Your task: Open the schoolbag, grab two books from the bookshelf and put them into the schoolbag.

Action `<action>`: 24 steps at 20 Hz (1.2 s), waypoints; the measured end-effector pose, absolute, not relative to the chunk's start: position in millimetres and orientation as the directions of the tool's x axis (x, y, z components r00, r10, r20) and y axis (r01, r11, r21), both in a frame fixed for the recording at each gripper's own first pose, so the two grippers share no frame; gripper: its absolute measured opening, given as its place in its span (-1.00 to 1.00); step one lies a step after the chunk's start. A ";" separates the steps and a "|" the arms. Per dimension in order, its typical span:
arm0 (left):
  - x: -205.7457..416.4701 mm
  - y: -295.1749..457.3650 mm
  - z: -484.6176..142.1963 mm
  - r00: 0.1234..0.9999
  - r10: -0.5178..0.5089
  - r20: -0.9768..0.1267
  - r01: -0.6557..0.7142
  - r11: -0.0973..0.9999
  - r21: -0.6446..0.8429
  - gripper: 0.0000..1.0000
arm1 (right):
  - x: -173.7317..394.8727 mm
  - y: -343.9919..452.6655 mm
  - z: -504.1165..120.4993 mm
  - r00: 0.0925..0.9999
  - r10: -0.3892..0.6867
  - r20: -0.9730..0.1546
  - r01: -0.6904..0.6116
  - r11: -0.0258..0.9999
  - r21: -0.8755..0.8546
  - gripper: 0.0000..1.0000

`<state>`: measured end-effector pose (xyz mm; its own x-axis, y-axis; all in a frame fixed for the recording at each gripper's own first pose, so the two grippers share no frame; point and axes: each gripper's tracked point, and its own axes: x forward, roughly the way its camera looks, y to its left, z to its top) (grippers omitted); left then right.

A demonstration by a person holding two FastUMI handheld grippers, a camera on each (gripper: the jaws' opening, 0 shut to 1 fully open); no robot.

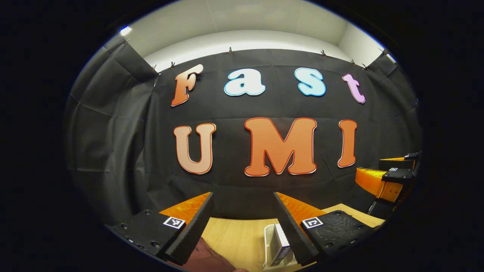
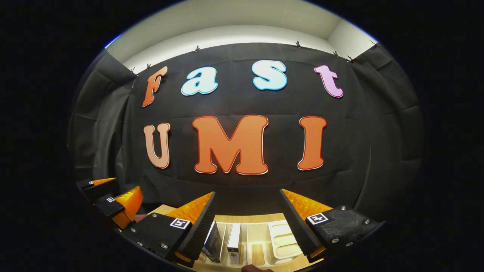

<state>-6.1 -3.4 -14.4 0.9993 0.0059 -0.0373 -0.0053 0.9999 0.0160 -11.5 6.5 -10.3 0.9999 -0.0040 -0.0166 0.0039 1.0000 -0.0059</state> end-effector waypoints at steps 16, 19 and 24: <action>-7.1 3.3 -12.4 1.000 0.007 -0.023 -0.007 1.000 0.012 0.92 | -13.3 9.8 -19.5 0.999 -0.020 -0.027 0.020 1.000 -0.013 0.92; -7.3 3.3 -12.0 1.000 0.008 -0.020 -0.007 1.000 0.015 0.92 | -12.3 9.8 -22.2 0.999 -0.030 -0.028 0.030 0.999 -0.014 0.92; -5.5 3.0 -15.3 1.000 0.001 -0.026 0.000 1.000 0.015 0.92 | -14.8 11.8 -25.2 0.999 -0.031 -0.030 0.031 0.999 -0.023 0.92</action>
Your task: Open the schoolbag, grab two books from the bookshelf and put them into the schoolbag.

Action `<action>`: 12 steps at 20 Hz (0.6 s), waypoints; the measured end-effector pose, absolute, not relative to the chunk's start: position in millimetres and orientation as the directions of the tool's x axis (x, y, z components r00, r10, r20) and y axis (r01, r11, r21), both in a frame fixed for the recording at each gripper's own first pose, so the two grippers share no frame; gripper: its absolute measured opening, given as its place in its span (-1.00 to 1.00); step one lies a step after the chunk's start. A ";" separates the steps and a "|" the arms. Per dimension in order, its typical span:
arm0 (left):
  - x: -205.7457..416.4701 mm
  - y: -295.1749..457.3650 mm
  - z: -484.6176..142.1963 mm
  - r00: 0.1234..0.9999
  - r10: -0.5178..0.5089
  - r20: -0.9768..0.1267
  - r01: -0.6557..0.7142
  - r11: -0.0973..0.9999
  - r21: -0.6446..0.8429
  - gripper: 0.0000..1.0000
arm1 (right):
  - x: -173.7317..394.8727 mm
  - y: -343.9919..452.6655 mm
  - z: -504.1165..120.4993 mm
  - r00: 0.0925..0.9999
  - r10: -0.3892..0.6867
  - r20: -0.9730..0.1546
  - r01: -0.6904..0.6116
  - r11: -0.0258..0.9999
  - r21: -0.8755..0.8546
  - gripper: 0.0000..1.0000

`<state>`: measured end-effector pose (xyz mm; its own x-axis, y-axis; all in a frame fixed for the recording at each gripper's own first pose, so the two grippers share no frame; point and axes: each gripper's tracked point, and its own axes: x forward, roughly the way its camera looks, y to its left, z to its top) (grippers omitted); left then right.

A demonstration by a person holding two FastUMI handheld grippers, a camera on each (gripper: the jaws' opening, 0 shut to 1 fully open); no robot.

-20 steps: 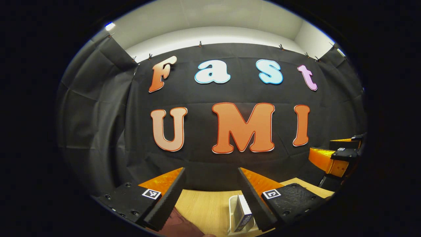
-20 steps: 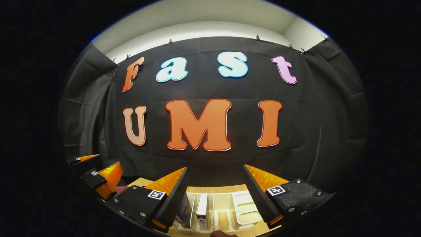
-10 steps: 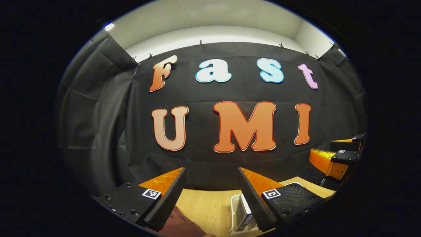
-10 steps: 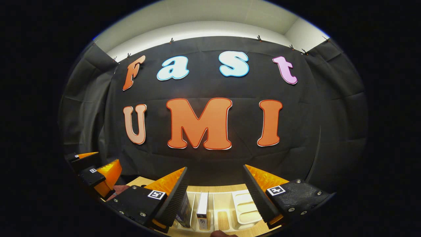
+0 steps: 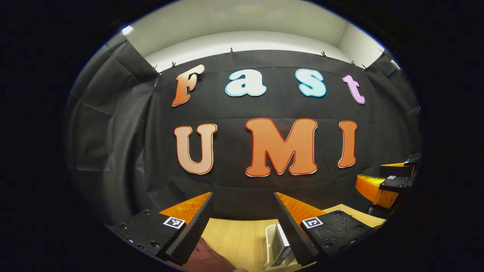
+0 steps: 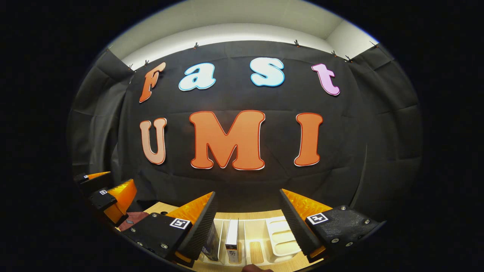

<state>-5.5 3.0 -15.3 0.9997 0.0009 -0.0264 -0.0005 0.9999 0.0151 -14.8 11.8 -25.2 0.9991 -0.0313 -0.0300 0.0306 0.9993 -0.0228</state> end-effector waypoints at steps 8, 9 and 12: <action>-0.2 9.0 -30.7 0.999 0.015 -0.047 -0.012 0.998 0.058 0.92 | -12.8 12.7 -31.2 0.998 -0.037 -0.044 0.036 0.999 -0.030 0.92; 0.8 10.7 -34.4 0.998 0.020 -0.057 -0.016 0.997 0.070 0.92 | -11.9 13.0 -32.1 0.998 -0.039 -0.047 0.038 0.999 -0.032 0.92; -0.9 27.3 -55.9 0.995 0.038 -0.093 -0.027 0.993 0.112 0.93 | -10.7 14.2 -35.3 0.998 -0.037 -0.054 0.035 0.999 -0.038 0.92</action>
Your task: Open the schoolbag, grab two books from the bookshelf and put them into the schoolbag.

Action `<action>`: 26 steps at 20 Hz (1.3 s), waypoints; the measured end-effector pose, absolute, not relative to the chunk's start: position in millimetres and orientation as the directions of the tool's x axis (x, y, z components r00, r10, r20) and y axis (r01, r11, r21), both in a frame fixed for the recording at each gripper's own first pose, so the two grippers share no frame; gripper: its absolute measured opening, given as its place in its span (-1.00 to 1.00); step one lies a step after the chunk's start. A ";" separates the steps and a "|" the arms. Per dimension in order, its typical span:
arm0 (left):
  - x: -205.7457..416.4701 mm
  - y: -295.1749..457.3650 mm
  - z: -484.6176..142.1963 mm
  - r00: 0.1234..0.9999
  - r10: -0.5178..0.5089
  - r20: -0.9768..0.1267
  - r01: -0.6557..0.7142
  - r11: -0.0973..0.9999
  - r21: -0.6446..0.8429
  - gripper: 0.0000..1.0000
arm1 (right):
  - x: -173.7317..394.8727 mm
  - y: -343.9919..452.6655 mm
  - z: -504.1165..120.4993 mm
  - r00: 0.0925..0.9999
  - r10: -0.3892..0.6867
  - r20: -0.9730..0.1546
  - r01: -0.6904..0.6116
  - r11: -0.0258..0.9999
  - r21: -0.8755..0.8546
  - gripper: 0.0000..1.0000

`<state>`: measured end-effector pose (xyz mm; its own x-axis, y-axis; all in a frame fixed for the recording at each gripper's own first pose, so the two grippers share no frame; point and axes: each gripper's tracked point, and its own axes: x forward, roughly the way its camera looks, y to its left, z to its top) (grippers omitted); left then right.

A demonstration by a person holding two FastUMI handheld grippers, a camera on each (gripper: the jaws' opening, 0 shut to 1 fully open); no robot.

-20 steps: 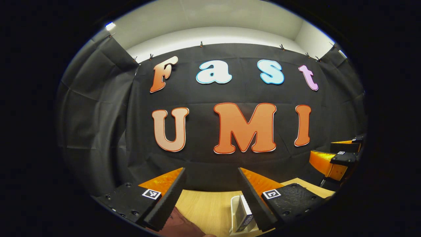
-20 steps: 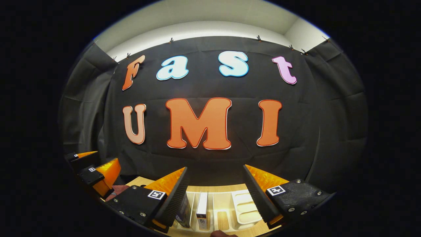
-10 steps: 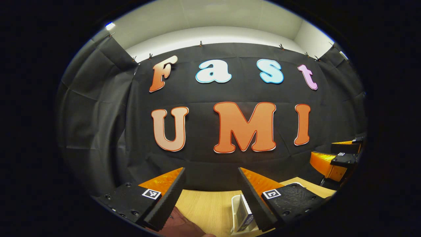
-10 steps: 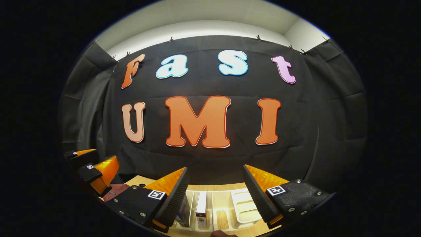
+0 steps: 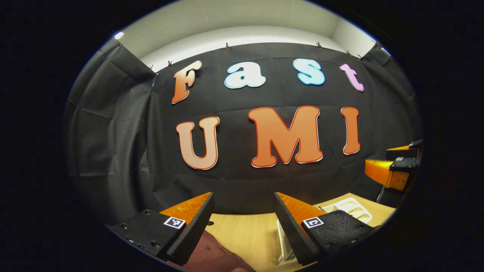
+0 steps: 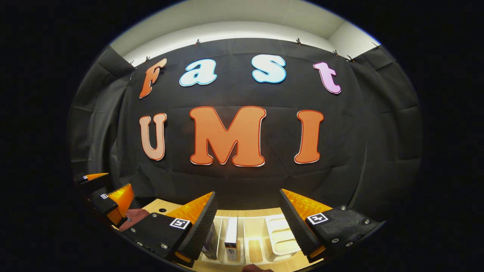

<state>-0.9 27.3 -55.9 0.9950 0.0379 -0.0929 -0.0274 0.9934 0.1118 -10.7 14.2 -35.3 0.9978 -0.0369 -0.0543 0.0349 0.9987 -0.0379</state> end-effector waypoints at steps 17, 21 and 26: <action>-72.1 55.6 -291.9 0.814 0.075 -0.576 0.237 0.863 0.447 0.96 | -9.1 1.6 -97.3 0.977 -0.101 -0.189 0.086 0.993 -0.086 0.92; -90.5 54.9 -332.2 0.762 0.079 -0.643 0.311 0.826 0.470 0.96 | -6.5 -6.6 -109.7 0.971 -0.123 -0.205 0.105 0.990 -0.094 0.92; -117.8 65.3 -371.6 0.687 0.103 -0.719 0.371 0.802 0.469 0.97 | -4.3 -13.0 -121.2 0.964 -0.146 -0.223 0.125 0.986 -0.107 0.92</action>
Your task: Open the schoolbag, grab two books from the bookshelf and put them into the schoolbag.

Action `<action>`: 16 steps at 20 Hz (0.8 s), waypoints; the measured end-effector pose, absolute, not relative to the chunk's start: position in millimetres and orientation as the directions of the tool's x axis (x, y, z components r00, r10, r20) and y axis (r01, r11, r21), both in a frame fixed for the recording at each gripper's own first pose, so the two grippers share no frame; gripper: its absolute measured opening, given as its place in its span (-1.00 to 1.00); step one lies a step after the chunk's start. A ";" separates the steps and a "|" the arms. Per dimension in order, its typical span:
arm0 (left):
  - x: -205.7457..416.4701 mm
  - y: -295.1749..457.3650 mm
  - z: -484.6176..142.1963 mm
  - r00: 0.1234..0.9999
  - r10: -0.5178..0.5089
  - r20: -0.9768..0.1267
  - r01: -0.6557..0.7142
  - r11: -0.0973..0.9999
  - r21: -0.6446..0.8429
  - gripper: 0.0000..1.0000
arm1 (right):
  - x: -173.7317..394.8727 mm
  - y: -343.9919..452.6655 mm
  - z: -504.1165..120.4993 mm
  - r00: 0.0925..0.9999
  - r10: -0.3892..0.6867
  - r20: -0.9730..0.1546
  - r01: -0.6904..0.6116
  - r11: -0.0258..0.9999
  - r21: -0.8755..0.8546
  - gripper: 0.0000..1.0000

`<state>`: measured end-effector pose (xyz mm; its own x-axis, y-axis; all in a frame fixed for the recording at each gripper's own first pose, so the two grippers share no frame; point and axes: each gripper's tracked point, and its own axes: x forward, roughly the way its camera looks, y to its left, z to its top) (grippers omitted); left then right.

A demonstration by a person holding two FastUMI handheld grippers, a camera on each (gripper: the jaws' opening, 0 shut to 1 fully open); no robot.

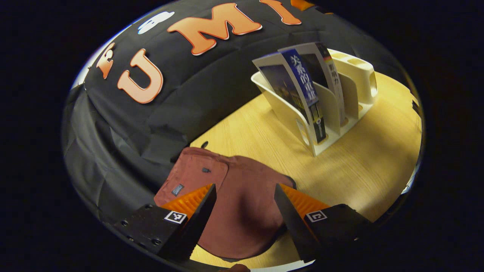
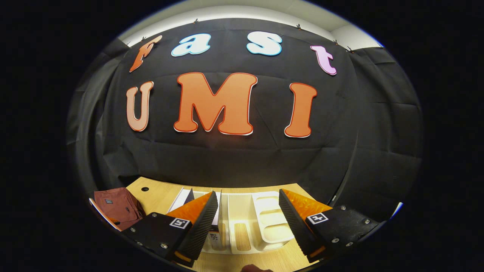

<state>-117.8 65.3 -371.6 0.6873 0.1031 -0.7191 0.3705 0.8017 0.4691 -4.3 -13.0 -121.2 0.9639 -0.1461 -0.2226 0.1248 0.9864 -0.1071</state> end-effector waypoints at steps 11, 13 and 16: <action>-164.6 73.0 -426.7 0.544 0.152 -0.825 0.452 0.775 0.441 0.96 | -7.2 -10.4 -129.4 0.961 -0.138 -0.239 0.110 0.986 -0.127 0.92; -169.7 85.5 -435.5 0.516 0.205 -0.832 0.456 0.756 0.469 0.96 | -6.9 -13.1 -129.9 0.961 -0.142 -0.238 0.113 0.985 -0.132 0.92; -162.1 97.3 -431.2 0.536 0.254 -0.805 0.468 0.704 0.534 0.94 | -8.4 -14.6 -134.7 0.959 -0.143 -0.246 0.112 0.985 -0.135 0.92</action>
